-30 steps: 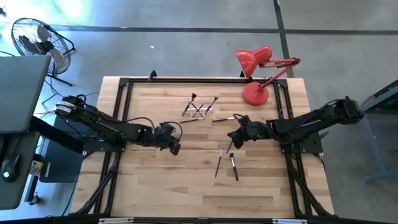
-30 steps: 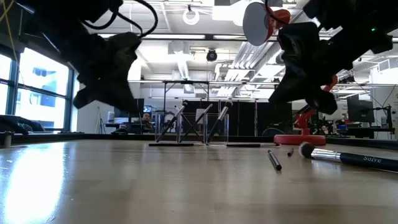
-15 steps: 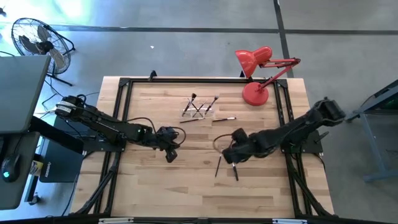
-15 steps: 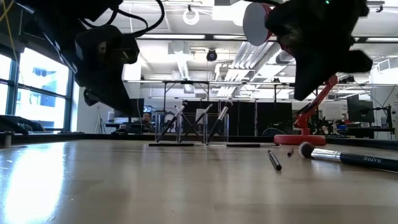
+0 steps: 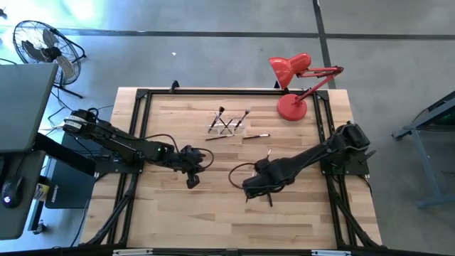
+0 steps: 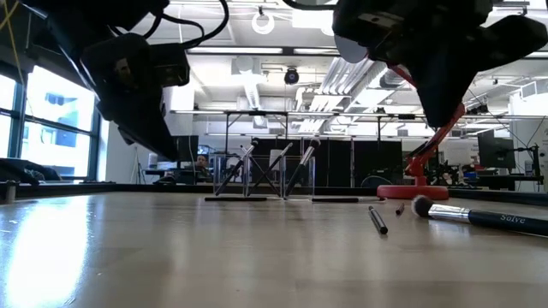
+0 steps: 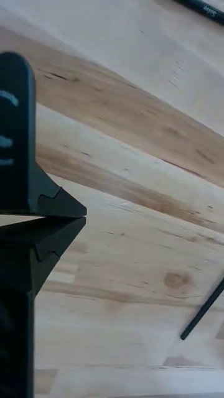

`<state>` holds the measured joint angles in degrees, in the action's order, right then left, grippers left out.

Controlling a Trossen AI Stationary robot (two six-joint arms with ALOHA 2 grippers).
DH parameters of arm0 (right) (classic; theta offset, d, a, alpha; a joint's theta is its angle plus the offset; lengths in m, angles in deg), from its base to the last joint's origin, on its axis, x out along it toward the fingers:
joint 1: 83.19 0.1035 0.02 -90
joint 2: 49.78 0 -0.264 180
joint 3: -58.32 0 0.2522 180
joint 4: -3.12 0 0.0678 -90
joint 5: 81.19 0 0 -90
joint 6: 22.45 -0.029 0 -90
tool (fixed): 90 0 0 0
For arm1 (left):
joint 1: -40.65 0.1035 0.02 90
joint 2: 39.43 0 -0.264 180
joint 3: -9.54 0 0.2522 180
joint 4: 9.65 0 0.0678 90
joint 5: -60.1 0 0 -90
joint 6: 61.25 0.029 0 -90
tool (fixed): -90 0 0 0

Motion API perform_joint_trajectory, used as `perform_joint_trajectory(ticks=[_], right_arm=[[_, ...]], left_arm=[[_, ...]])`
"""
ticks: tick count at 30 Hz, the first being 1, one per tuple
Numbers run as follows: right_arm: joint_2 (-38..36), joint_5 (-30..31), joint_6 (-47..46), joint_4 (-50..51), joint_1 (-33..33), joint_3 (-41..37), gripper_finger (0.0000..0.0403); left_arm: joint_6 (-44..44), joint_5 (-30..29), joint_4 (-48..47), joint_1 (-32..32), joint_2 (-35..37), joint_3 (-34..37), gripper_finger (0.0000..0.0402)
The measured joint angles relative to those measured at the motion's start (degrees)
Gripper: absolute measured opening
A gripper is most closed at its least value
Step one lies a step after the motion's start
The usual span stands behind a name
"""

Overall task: Put items in baskets/containers
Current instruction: Put the black powder brush into the transparent organizer

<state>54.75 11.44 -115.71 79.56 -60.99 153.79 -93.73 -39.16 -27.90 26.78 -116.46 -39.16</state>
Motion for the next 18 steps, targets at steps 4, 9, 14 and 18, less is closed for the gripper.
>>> perform_joint_trajectory(ticks=[4, 9, 14, 18], right_arm=[[0.2, -1.2, -0.8, 0.8, 0.0, 0.0, 0.0020], [2.0, -2.3, -0.8, 2.0, 0.0, 0.0, 0.0051], [4.8, -3.1, -0.5, 2.1, 0.0, 0.0, 0.0088], [6.6, -3.1, -0.2, 2.4, -0.1, 0.0, 0.0111]], left_arm=[[1.0, -0.1, 0.1, 0.0, 0.0, 0.0, 0.0000], [1.0, -0.1, 0.1, 0.0, 0.0, 0.0, 0.0000], [1.2, 0.0, 0.0, 0.0, 0.0, 0.0, 0.0000], [1.3, 1.1, 0.0, 0.0, 0.0, 0.0, 0.0000]])
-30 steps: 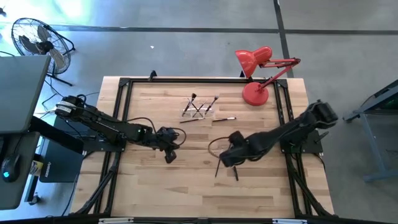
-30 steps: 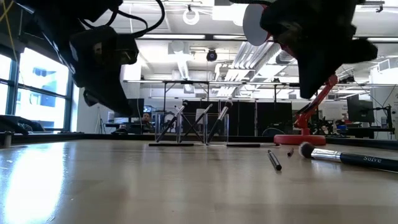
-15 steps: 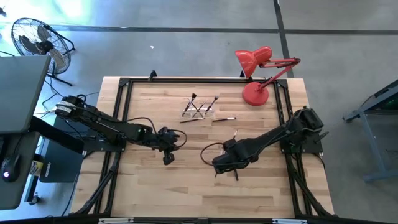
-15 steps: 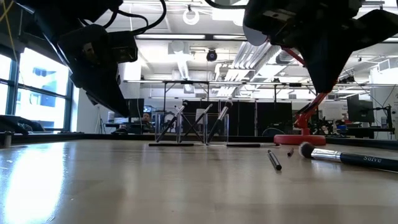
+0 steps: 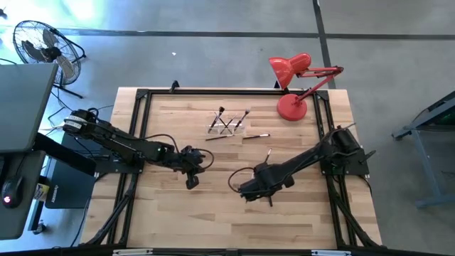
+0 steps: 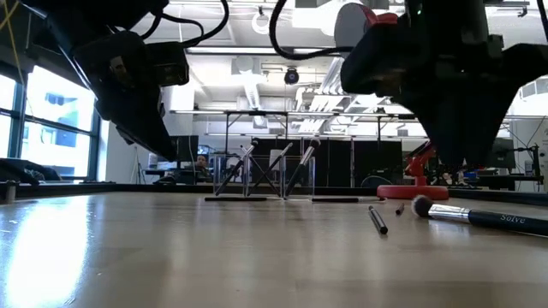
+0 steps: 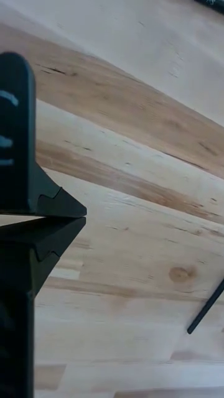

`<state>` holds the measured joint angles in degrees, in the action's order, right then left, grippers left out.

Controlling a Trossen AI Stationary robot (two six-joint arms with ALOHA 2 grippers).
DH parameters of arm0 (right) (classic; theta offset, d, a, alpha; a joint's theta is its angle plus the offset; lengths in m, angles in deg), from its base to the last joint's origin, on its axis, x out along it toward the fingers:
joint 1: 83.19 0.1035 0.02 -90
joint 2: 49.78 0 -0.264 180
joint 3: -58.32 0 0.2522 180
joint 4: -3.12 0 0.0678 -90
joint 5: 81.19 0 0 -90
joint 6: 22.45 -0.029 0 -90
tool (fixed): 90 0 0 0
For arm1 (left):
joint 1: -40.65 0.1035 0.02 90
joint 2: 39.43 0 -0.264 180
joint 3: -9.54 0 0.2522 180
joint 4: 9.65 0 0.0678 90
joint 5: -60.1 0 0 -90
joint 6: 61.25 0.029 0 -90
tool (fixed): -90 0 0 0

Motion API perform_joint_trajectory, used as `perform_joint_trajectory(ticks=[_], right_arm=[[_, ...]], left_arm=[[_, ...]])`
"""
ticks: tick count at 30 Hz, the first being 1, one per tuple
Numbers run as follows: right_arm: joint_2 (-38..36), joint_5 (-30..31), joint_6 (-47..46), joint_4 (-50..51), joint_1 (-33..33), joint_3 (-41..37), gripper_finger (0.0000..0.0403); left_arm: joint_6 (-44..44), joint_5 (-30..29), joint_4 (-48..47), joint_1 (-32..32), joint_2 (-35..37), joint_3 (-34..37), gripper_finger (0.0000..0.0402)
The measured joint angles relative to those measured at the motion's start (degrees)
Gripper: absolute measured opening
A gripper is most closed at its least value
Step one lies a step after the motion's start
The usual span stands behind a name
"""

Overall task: Put items in baskets/containers
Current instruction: Put the black powder brush into the transparent organizer

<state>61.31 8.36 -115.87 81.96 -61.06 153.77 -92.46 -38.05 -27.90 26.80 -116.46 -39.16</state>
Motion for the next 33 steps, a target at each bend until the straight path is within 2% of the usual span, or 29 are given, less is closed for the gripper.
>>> perform_joint_trajectory(ticks=[5, 14, 18, 25, 33], right_arm=[[1.7, 0.1, 0.7, 0.1, 0.0, 0.0, 0.0123], [6.4, 1.0, 3.7, -0.5, -0.4, 0.0, 0.0114], [7.9, 1.2, 5.2, -0.9, -0.9, 0.0, 0.0096], [8.8, 2.3, 8.3, -2.4, -1.1, 0.2, 0.0028], [8.5, 4.1, 9.5, -2.1, -0.6, 0.1, 0.0028]], left_arm=[[0.0, 0.1, -0.1, 0.0, 0.0, 0.0, 0.0000], [0.0, 0.4, 0.0, 0.0, 0.0, 0.0, 0.0000], [-0.1, 0.9, 0.0, 0.0, 0.0, 0.0, 0.0000], [-0.1, 2.9, -0.1, 0.0, 0.0, 0.0, 0.0000], [-0.2, 5.3, -0.4, 0.0, 0.0, 0.0, 0.0000]])
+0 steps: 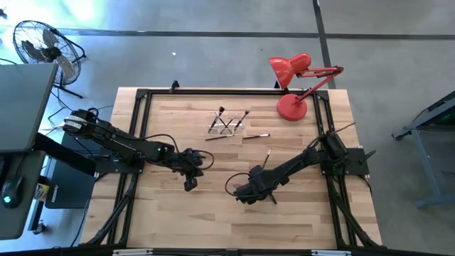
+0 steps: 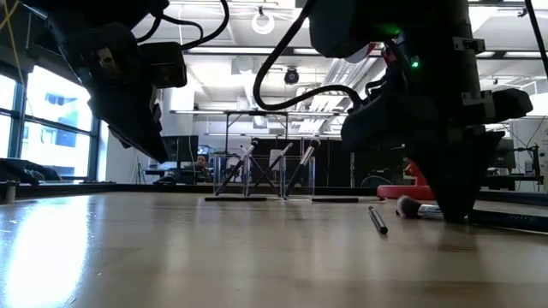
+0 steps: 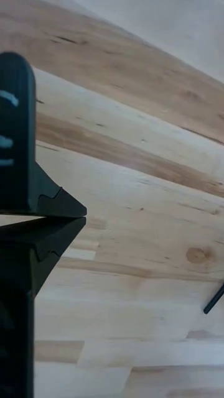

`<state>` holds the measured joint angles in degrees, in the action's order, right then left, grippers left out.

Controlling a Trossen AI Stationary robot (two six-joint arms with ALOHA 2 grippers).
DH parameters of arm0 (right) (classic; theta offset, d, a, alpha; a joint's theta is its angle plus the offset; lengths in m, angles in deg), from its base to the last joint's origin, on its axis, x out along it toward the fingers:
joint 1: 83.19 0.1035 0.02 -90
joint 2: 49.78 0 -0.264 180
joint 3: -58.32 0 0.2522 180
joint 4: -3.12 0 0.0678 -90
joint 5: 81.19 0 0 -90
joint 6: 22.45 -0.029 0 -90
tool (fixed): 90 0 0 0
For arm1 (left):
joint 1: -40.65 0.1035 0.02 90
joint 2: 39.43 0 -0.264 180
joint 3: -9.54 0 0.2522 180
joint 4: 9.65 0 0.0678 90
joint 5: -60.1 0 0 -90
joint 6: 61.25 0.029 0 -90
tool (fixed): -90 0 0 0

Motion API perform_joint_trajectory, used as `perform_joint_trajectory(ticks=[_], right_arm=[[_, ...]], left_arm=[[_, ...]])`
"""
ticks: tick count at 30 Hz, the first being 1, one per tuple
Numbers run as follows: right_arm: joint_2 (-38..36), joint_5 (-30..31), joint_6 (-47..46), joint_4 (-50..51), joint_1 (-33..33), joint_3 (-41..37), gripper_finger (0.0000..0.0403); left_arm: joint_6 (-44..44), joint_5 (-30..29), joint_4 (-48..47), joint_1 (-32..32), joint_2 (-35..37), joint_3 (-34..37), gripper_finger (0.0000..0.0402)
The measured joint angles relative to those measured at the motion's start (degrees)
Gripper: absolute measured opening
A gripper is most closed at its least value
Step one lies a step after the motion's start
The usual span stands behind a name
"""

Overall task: Put items in baskets/containers
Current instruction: Put the black powder brush into the transparent organizer

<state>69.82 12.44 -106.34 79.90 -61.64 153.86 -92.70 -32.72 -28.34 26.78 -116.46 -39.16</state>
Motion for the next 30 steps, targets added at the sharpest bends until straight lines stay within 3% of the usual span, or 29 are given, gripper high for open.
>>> perform_joint_trajectory(ticks=[8, 16, 20, 25, 30], right_arm=[[-6.2, 9.1, -4.6, 1.3, 3.0, -0.3, 0.0028], [-11.2, 29.1, -4.2, 0.8, 4.9, -0.2, 0.0028], [-11.2, 35.0, 0.6, -2.8, 2.7, -0.3, 0.0028], [-11.3, 36.9, 15.3, -23.8, -2.7, -4.0, 0.0028], [-11.3, 40.3, 34.6, -54.4, -8.0, -9.8, 0.0028]], left_arm=[[1.6, 1.4, -1.1, 0.0, 0.0, 0.0, 0.0000], [4.6, 3.1, -1.3, 0.9, 2.7, 0.0, 0.0000], [5.1, 6.0, -1.7, 3.9, 2.7, 0.9, 0.0000], [5.1, 8.9, -2.9, 6.9, 3.8, 3.2, 0.0000], [4.2, 9.7, -3.0, 8.3, 5.8, 4.9, 0.0000]])
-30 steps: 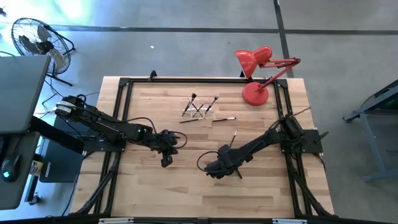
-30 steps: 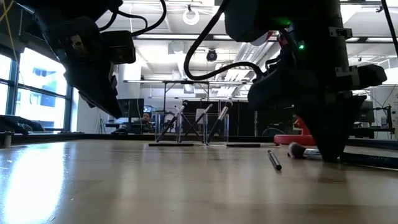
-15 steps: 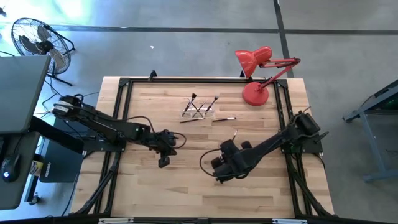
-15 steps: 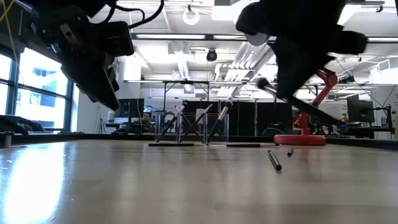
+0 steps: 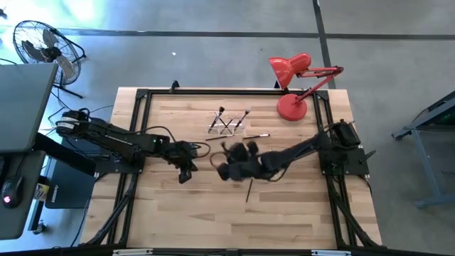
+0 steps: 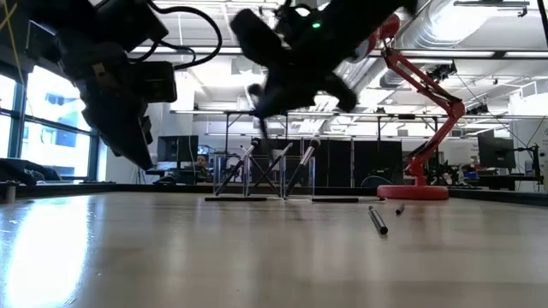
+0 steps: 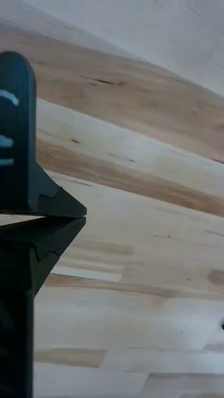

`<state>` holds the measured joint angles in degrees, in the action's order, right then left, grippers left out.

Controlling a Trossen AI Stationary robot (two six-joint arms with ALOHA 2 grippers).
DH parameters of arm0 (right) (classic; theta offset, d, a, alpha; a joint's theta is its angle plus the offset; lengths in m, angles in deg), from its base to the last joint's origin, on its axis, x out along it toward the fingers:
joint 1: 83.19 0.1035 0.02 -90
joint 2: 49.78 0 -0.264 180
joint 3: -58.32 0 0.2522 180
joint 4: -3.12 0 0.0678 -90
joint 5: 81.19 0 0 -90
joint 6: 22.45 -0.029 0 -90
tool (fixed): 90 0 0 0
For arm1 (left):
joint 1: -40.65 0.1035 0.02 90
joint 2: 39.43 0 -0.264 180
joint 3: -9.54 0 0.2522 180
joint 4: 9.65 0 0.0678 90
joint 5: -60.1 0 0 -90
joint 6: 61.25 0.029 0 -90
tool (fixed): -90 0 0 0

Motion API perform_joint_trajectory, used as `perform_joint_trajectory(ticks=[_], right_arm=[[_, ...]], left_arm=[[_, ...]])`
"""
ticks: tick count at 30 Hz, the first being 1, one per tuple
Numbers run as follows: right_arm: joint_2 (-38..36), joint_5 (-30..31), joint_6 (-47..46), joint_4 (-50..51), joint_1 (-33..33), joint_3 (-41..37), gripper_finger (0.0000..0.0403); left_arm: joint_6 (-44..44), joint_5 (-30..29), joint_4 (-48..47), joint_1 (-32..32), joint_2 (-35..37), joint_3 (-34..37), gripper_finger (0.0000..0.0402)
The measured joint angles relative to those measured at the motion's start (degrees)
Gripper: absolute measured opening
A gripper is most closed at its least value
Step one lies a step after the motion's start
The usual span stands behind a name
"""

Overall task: Put items in baskets/containers
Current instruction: Put the black powder brush into the transparent organizer

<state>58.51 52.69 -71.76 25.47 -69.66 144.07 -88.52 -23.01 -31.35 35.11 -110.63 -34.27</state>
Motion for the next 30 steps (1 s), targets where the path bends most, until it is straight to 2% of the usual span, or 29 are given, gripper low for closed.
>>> perform_joint_trajectory(ticks=[3, 6, 10, 13, 19, 23, 30], right_arm=[[0.0, -4.6, 10.9, -20.8, -4.1, -3.9, 0.0028], [0.0, -9.3, 18.0, -37.5, -8.5, -8.3, 0.0028], [0.0, -11.2, 26.8, -49.8, -13.5, -12.1, 0.0028], [0.0, -16.5, 31.6, -51.0, -17.1, -12.7, 0.0019], [2.8, -23.7, 34.2, -51.3, -22.4, -10.8, 0.0002], [3.5, -23.3, 34.3, -51.0, -24.1, -10.7, 0.0004], [3.5, -27.4, 34.7, -51.2, -24.5, -10.7, 0.0003]], left_arm=[[0.0, 0.2, -1.7, -0.1, 1.1, 0.1, 0.0000], [0.0, 0.1, -4.7, -0.1, 1.0, 0.2, 0.0000], [0.2, -0.2, -6.4, 0.0, 1.0, 0.2, 0.0000], [1.4, -0.4, -6.5, 0.9, 1.0, 0.2, 0.0000], [4.6, 1.6, -7.3, 6.1, 1.7, 0.2, 0.0000], [6.3, 3.3, -9.4, 8.9, 1.6, 0.2, 0.0000], [7.8, 4.8, -10.3, 12.3, 1.6, 0.2, 0.0000]])
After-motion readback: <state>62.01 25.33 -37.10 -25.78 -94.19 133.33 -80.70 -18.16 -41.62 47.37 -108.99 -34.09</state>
